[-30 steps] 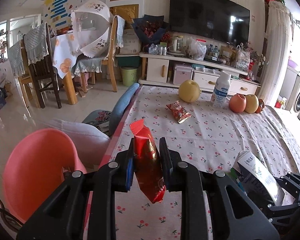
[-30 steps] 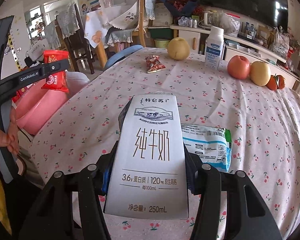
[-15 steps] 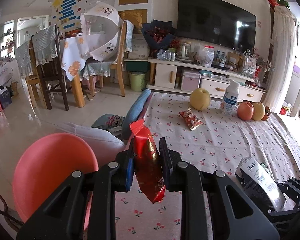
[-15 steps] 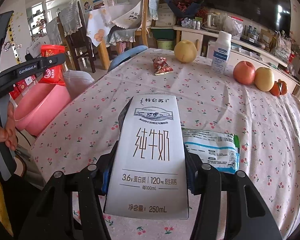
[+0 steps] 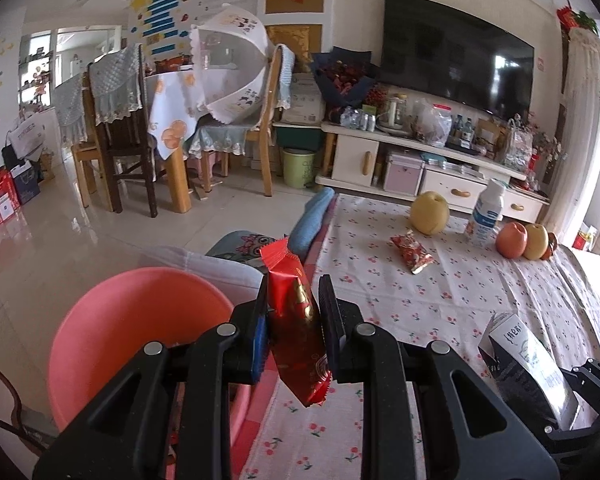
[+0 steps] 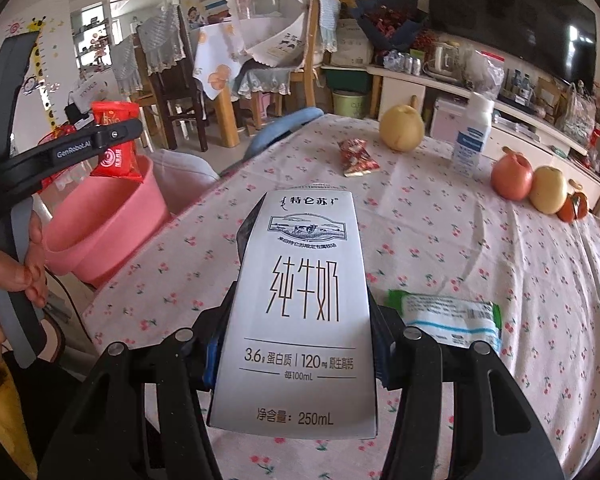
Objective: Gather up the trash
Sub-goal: 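Carry both items over the pink bucket and open both tools to drop them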
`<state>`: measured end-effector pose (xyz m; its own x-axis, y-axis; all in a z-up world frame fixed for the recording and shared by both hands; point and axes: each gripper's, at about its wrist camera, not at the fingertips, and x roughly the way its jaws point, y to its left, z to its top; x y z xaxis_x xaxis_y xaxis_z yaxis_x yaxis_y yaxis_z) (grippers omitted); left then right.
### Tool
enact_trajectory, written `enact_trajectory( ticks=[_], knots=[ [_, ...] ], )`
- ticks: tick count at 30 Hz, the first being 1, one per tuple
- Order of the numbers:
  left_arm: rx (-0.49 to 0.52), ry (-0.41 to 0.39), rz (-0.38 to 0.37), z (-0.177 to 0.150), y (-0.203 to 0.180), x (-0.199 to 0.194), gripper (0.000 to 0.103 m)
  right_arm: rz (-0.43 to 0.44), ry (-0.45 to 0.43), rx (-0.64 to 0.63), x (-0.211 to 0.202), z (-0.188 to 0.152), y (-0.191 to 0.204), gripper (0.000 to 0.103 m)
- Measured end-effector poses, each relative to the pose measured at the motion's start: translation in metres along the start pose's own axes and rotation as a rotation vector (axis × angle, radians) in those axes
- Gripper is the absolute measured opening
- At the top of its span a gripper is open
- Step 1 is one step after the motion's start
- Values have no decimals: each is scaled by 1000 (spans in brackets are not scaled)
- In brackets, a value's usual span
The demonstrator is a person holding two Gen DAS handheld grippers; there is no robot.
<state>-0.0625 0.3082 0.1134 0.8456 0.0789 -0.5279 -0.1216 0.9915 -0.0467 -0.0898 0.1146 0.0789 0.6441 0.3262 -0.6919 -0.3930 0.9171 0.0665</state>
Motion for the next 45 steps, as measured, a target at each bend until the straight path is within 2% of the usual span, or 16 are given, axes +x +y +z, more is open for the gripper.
enact_trajectory(
  ticks=[14,35,45],
  knots=[
    [-91,-14,69,7,48,-3,25,84,-23,-87,11,33,56,56],
    [-298,-3,216,1,153,-6,25,240,-27,-264,54,83,172,56],
    [-338,19,229,-3,175,0,25,293,11,-322,81,89,210,57]
  ],
)
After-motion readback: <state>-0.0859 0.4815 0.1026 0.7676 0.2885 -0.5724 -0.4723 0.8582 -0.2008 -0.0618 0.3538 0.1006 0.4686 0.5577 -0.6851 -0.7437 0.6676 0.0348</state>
